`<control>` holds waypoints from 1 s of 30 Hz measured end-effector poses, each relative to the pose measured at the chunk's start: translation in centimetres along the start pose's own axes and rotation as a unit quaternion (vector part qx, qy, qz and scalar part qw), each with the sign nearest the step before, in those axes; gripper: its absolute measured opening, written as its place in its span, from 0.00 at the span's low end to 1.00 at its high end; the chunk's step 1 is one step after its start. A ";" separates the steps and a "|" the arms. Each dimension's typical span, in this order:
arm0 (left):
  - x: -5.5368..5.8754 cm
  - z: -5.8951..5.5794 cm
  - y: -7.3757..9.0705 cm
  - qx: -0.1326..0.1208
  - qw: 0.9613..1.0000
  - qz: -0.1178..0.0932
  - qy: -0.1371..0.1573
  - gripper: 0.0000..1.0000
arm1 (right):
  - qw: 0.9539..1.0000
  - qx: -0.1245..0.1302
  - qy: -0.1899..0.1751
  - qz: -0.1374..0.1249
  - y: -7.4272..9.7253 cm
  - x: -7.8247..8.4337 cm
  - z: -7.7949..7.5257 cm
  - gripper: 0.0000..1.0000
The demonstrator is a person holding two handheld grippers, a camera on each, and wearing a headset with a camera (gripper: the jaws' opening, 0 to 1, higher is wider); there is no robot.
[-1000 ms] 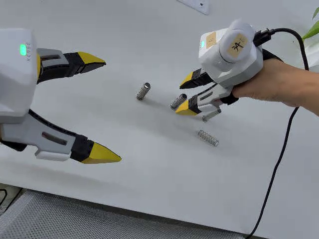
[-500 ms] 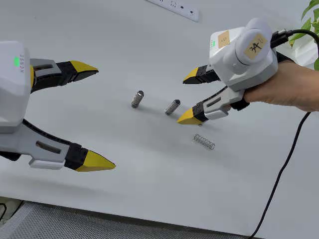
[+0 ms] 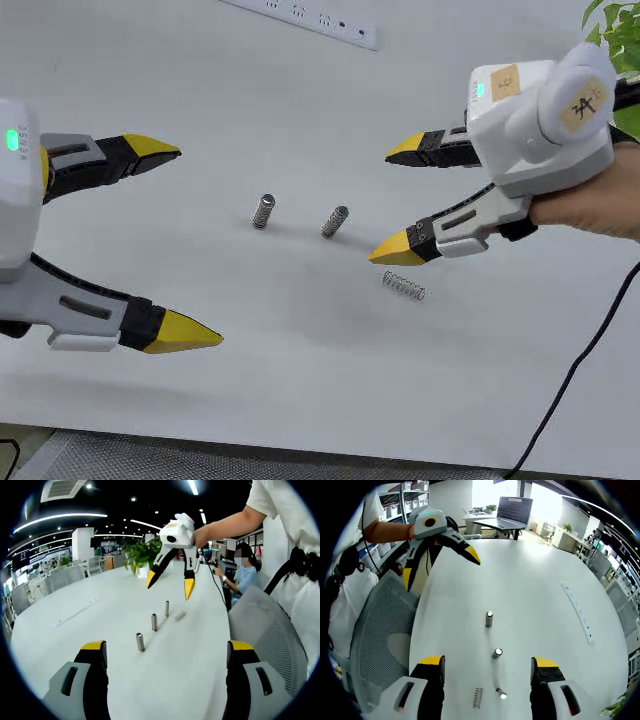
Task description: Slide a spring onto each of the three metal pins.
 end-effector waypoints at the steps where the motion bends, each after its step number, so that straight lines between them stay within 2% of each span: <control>1: -0.1 0.0 0.0 0.001 1.000 0.001 -0.001 0.99 | 1.000 0.003 -0.004 -0.004 0.3 0.3 0.0 0.69; 7: -0.4 0.3 0.0 0.000 1.000 0.008 -0.005 0.99 | 0.998 0.032 -0.030 -0.033 2.1 1.5 0.4 0.70; 16: -0.9 0.0 -0.1 0.006 1.000 0.024 -0.012 0.99 | 0.992 0.071 -0.067 -0.075 4.2 2.9 1.8 0.70; 18: -1.1 0.0 -0.1 0.005 1.000 0.028 -0.014 0.99 | 0.992 0.076 -0.073 -0.075 4.6 4.2 1.2 0.69; 30: -1.4 -0.6 0.0 0.006 0.999 0.044 -0.017 0.99 | 0.984 0.100 -0.115 -0.087 5.0 7.2 3.2 0.67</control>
Point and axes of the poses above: the centre of the closed fingertips' face, and the gripper's own axes: y roughly backward along the fingers, z roughly to its left, x roughly out of its underside, the point moved 4 cm from there along y, roughly backward along the fingers, and after that the axes turned 7 degrees about -z, right-handed, at the moved point
